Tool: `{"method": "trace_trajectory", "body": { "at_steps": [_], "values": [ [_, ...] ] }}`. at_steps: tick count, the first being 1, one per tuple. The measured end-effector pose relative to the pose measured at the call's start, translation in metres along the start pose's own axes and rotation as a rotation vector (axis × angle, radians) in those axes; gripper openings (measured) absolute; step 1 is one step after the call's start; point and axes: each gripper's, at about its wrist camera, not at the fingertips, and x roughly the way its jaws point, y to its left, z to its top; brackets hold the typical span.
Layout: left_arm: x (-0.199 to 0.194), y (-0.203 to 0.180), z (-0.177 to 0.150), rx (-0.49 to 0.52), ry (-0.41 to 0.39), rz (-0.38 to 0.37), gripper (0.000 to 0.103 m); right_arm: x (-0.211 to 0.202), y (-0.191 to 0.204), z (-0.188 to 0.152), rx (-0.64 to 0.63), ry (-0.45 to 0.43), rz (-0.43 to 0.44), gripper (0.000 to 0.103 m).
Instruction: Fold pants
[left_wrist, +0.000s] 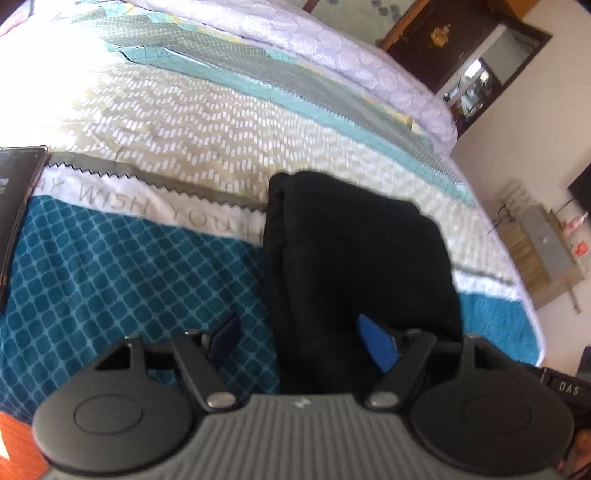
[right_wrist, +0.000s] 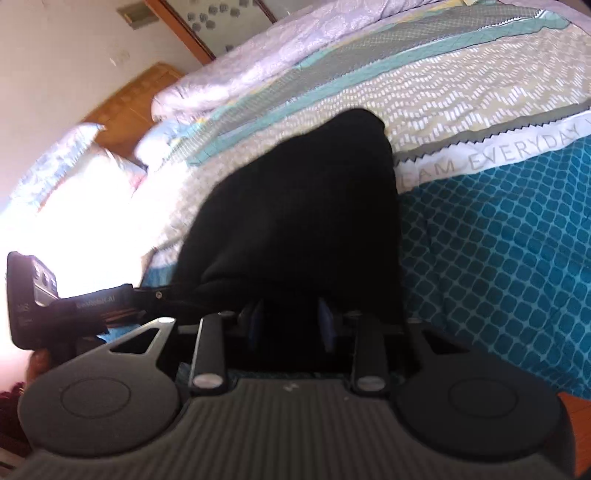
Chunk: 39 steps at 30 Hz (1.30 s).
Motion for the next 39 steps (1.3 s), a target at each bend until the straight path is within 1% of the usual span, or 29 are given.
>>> {"method": "trace_trajectory", "body": {
  "at_steps": [1,2,3,4,7,8,11,13,14,16,18,19,20,21,22,23,24,25,27,30,33,35,36,37,38,39],
  "values": [
    [-0.004,0.003,0.004,-0.02,-0.014,-0.017,0.083,-0.006,-0.003,0.002,0.018,-0.022,0.006,0.049],
    [-0.007,0.006,0.008,-0.047,-0.026,-0.036,0.089,-0.01,-0.008,0.004,0.033,-0.043,0.004,0.053],
    [-0.008,0.009,0.012,-0.068,-0.027,-0.048,0.092,-0.015,-0.01,0.005,0.042,-0.063,-0.008,0.06],
    [-0.007,0.011,0.015,-0.085,-0.023,-0.053,0.093,-0.017,-0.014,0.007,0.047,-0.082,-0.026,0.065],
    [0.004,0.015,0.019,-0.112,0.013,-0.041,0.097,-0.019,-0.026,0.008,0.086,-0.1,-0.061,0.068],
    [0.009,0.016,0.019,-0.124,0.03,-0.047,0.097,-0.017,-0.03,0.007,0.11,-0.102,-0.064,0.069],
    [0.025,0.017,0.014,-0.149,0.082,-0.091,0.101,-0.011,-0.04,0.003,0.152,-0.07,-0.055,0.07],
    [0.035,0.017,0.009,-0.16,0.113,-0.104,0.103,-0.006,-0.045,0.0,0.166,-0.045,-0.052,0.071],
    [0.039,0.016,0.007,-0.158,0.113,-0.11,0.103,-0.003,-0.048,-0.001,0.181,-0.031,-0.039,0.072],
    [0.042,0.01,0.003,-0.133,0.107,-0.114,0.103,0.007,-0.055,-0.003,0.218,0.01,0.006,0.078],
    [0.048,0.001,-0.002,-0.093,0.108,-0.112,0.102,0.016,-0.055,-0.002,0.208,0.028,0.036,0.078],
    [0.049,-0.004,-0.004,-0.075,0.101,-0.107,0.095,0.021,-0.051,0.001,0.191,0.029,0.038,0.079],
    [0.052,-0.009,-0.005,-0.06,0.103,-0.117,0.064,0.026,-0.047,0.004,0.183,0.037,0.04,0.079],
    [0.054,-0.013,-0.004,-0.06,0.108,-0.095,0.062,0.031,-0.042,0.008,0.175,0.053,0.047,0.072],
    [0.055,-0.016,0.0,-0.057,0.107,-0.074,0.054,0.036,-0.034,0.011,0.151,0.067,0.043,0.063],
    [0.054,-0.02,0.006,-0.05,0.107,-0.068,0.045,0.038,-0.024,0.015,0.112,0.069,0.031,0.059],
    [0.05,-0.023,0.015,-0.053,0.1,-0.076,0.043,0.039,-0.013,0.019,0.07,0.064,0.031,0.051],
    [0.045,-0.028,0.027,-0.045,0.076,-0.094,0.041,0.036,-0.002,0.024,0.03,0.049,0.04,0.044],
    [0.03,-0.044,0.055,0.021,-0.007,-0.109,0.041,0.029,0.021,0.042,-0.069,0.003,0.071,0.038],
    [0.013,-0.071,0.111,0.131,-0.147,-0.118,0.041,0.021,0.054,0.083,-0.193,-0.118,0.091,0.036],
    [0.011,-0.093,0.161,0.231,-0.27,-0.122,0.041,0.021,0.074,0.133,-0.284,-0.26,0.1,0.036],
    [0.022,-0.106,0.186,0.31,-0.344,-0.099,0.043,0.028,0.082,0.164,-0.346,-0.344,0.098,0.036],
    [0.034,-0.109,0.199,0.335,-0.364,-0.081,0.046,0.036,0.082,0.177,-0.359,-0.376,0.093,0.036],
    [0.05,-0.108,0.211,0.342,-0.369,-0.058,0.057,0.046,0.077,0.191,-0.354,-0.398,0.084,0.037],
    [0.071,-0.105,0.222,0.335,-0.362,-0.034,0.082,0.061,0.07,0.205,-0.333,-0.416,0.069,0.039],
    [0.096,-0.099,0.23,0.323,-0.348,0.016,0.095,0.081,0.06,0.216,-0.308,-0.433,0.035,0.048]
  ]
}}
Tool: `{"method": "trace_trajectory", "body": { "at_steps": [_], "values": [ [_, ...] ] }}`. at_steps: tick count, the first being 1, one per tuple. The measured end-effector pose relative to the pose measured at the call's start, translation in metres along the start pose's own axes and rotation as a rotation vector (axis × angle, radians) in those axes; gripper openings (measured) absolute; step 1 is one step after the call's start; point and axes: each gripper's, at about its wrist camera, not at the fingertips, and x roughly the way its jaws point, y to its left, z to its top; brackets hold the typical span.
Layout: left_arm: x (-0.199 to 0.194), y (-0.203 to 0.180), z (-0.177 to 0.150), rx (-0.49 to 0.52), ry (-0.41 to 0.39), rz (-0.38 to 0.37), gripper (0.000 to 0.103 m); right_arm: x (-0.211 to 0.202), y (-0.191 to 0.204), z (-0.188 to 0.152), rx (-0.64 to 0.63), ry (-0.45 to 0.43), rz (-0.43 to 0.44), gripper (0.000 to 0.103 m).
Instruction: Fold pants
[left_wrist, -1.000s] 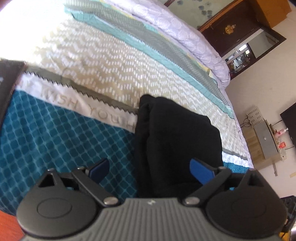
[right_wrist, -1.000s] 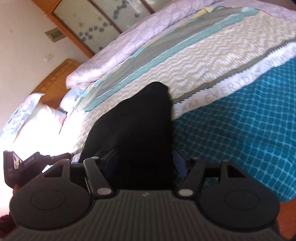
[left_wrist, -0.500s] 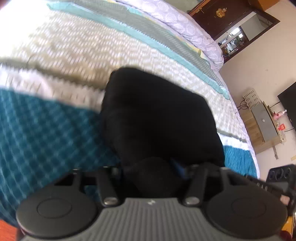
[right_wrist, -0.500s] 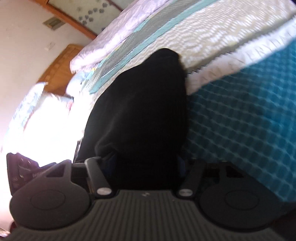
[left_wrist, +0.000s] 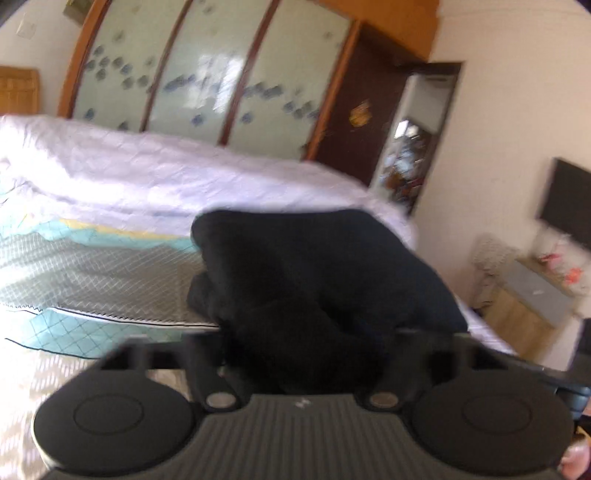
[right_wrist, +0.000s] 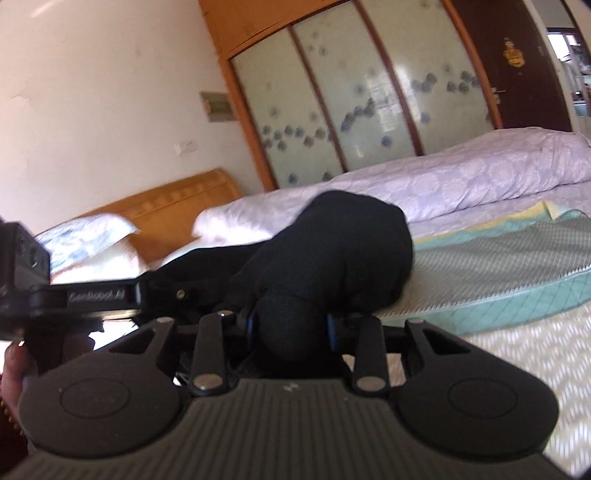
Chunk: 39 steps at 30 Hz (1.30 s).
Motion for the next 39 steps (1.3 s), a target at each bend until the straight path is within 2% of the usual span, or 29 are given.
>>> {"method": "trace_trajectory", "body": {
  "at_steps": [1,2,3,4,6,7,10,12,15,19,25,29,39],
  "values": [
    [0.024,0.007,-0.007,-0.002,0.03,0.072,0.098,0.02,-0.014,-0.008,-0.005,-0.004,-0.074,0.073],
    [0.051,0.014,-0.019,-0.003,0.097,0.173,0.082,0.043,-0.028,-0.017,-0.025,0.027,-0.187,0.085],
    [0.069,0.02,-0.033,-0.014,0.17,0.235,0.072,0.062,-0.044,-0.03,-0.023,0.087,-0.29,0.086],
    [0.078,0.028,-0.05,-0.047,0.22,0.238,0.066,0.072,-0.059,-0.044,0.023,0.15,-0.337,0.076],
    [0.077,0.037,-0.082,-0.103,0.239,0.206,0.07,0.061,-0.087,-0.077,0.156,0.199,-0.275,0.07],
    [0.071,0.035,-0.098,-0.102,0.242,0.217,0.072,0.051,-0.092,-0.092,0.187,0.208,-0.252,0.07],
    [0.048,0.03,-0.13,-0.097,0.249,0.244,0.075,0.025,-0.089,-0.127,0.208,0.262,-0.249,0.07],
    [0.03,0.026,-0.14,-0.112,0.262,0.258,0.075,0.005,-0.083,-0.141,0.25,0.278,-0.246,0.07],
    [0.003,0.013,-0.144,-0.092,0.269,0.254,0.075,-0.024,-0.063,-0.14,0.276,0.274,-0.248,0.07],
    [-0.039,-0.014,-0.145,-0.057,0.266,0.247,0.077,-0.043,-0.031,-0.127,0.2,0.295,-0.271,0.07],
    [-0.098,-0.058,-0.145,-0.005,0.263,0.298,0.081,-0.09,0.011,-0.116,0.135,0.279,-0.305,0.07],
    [-0.131,-0.073,-0.15,0.005,0.251,0.317,0.082,-0.109,0.033,-0.12,0.091,0.287,-0.343,0.071],
    [-0.185,-0.092,-0.177,0.014,0.221,0.351,0.086,-0.15,0.074,-0.137,0.077,0.271,-0.338,0.071]
  ]
}}
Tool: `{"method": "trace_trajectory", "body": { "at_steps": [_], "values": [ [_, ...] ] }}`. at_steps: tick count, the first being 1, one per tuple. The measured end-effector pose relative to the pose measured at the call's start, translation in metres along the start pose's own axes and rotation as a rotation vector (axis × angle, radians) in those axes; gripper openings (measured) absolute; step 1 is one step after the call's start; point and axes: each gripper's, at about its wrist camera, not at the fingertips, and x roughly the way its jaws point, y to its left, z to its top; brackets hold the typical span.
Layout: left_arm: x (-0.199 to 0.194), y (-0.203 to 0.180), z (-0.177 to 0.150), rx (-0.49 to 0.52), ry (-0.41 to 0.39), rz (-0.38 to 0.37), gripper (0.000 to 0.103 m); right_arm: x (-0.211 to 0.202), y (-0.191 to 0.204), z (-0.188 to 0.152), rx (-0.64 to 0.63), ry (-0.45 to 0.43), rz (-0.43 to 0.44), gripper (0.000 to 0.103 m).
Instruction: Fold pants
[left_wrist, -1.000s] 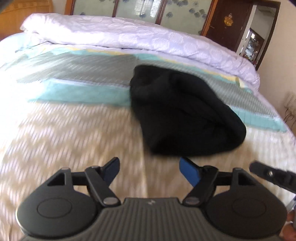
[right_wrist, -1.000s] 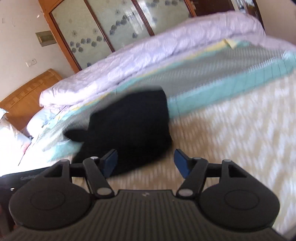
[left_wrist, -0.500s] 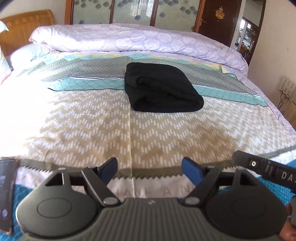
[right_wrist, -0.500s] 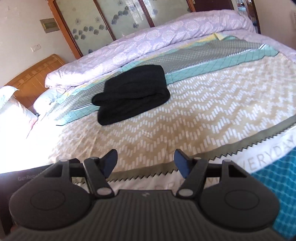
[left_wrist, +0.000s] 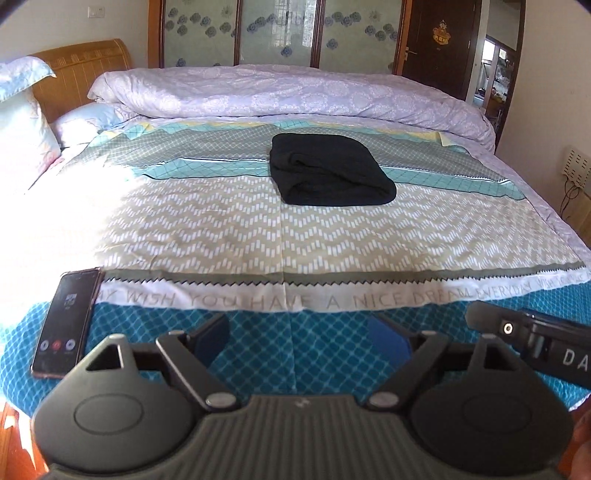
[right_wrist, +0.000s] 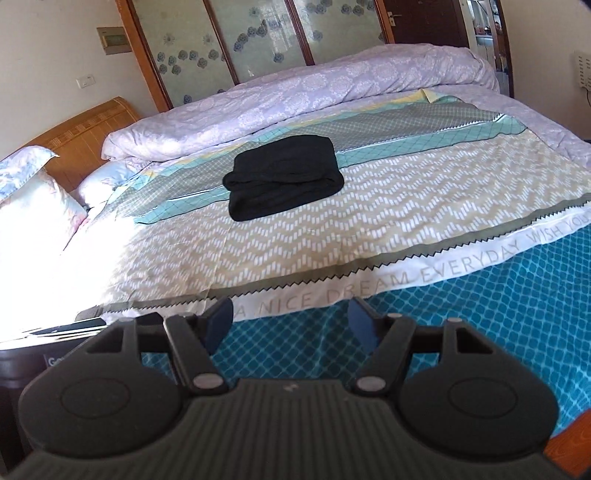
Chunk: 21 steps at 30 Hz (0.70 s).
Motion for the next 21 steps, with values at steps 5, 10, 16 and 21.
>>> {"method": "trace_trajectory", "body": {
  "at_steps": [5,10,16,21],
  "values": [
    [-0.017,-0.001,-0.022,-0.003,-0.022,0.026,0.09,-0.018,0.005,-0.022,-0.006,-0.008,-0.003,0.072],
    [-0.03,-0.008,-0.038,0.015,-0.039,0.062,0.095,-0.028,0.006,-0.035,0.001,-0.001,-0.021,0.074],
    [-0.045,-0.017,-0.041,0.039,-0.089,0.07,0.103,-0.045,0.009,-0.039,-0.015,-0.032,-0.048,0.079],
    [-0.046,-0.02,-0.043,0.052,-0.067,0.072,0.103,-0.045,0.008,-0.046,-0.009,-0.024,-0.083,0.082]
  ]
}}
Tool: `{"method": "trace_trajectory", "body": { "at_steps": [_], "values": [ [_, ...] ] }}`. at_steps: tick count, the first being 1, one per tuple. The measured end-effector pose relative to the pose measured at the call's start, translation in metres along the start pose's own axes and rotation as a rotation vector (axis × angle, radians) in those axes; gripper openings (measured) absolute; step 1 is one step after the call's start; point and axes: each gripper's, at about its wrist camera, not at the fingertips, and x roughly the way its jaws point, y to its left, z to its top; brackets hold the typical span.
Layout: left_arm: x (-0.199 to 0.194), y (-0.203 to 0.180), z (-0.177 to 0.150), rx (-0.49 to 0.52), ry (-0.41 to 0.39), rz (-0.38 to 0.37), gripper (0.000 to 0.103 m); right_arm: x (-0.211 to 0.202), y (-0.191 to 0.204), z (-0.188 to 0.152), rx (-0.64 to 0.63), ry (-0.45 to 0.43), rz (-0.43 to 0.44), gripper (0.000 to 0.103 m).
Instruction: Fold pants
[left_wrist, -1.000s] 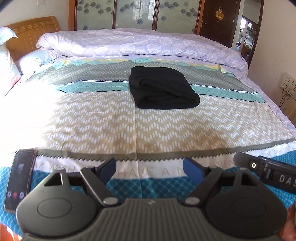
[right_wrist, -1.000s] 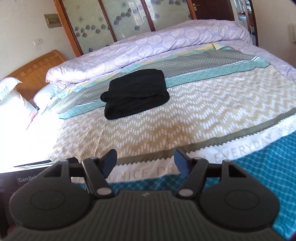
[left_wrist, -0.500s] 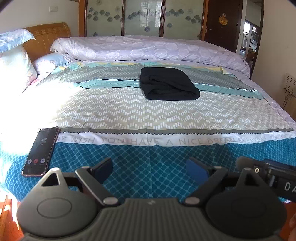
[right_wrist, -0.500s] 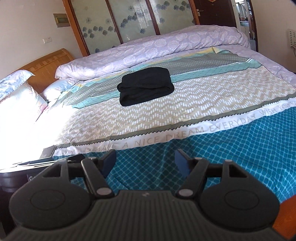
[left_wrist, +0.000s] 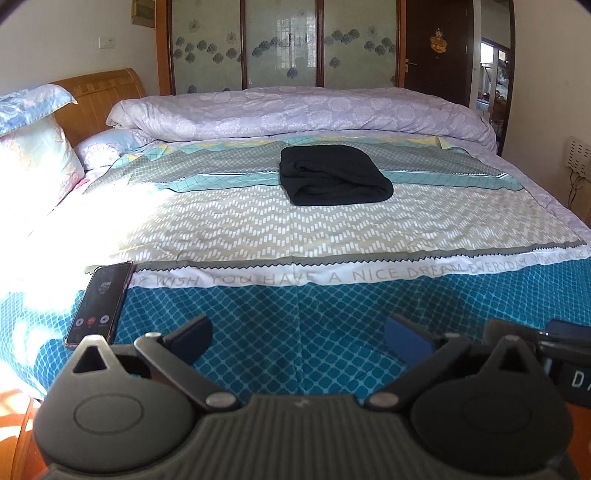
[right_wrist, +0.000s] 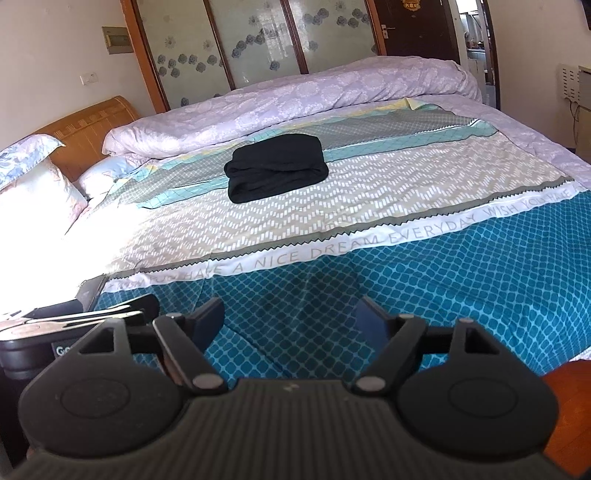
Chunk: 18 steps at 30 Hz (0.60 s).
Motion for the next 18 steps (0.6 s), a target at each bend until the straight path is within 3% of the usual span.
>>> {"method": "trace_trajectory", "body": {
  "at_steps": [12,18],
  "values": [
    [0.003,0.008,0.003,0.001,0.003,0.054,0.103,0.011,0.016,-0.006,-0.004,-0.043,-0.082,0.102],
    [0.002,0.012,0.006,0.008,-0.027,0.067,0.103,0.023,0.017,-0.005,0.006,-0.019,-0.118,0.103]
  ]
}}
